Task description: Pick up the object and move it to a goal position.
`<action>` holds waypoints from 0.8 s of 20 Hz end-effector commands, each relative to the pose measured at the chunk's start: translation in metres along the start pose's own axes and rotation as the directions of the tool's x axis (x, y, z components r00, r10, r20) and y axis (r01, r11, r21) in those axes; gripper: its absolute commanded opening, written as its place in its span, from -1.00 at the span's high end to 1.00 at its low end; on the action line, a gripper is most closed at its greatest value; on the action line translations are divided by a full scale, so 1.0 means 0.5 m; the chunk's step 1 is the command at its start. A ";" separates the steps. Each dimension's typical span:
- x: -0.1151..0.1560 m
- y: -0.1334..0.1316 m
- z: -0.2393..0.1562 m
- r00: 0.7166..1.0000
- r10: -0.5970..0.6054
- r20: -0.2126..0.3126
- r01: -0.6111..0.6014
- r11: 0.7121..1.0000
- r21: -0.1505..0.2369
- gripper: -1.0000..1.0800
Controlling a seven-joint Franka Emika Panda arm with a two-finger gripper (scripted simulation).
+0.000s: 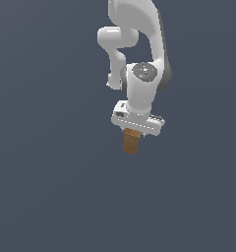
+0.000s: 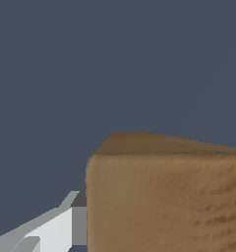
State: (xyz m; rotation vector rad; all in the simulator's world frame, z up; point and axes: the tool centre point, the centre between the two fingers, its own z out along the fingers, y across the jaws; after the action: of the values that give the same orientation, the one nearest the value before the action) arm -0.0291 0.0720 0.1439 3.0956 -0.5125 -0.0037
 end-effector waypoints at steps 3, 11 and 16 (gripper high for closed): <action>-0.011 -0.071 -0.007 1.000 -0.010 -0.002 0.010 1.000 0.004 1.00; -0.021 -0.188 -0.017 1.000 -0.010 -0.002 0.010 1.000 0.005 1.00; -0.022 -0.218 -0.019 1.000 -0.010 -0.002 0.010 1.000 0.005 1.00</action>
State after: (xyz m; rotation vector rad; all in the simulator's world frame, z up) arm -0.0084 0.1752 0.1477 3.0992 -0.4948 -0.0141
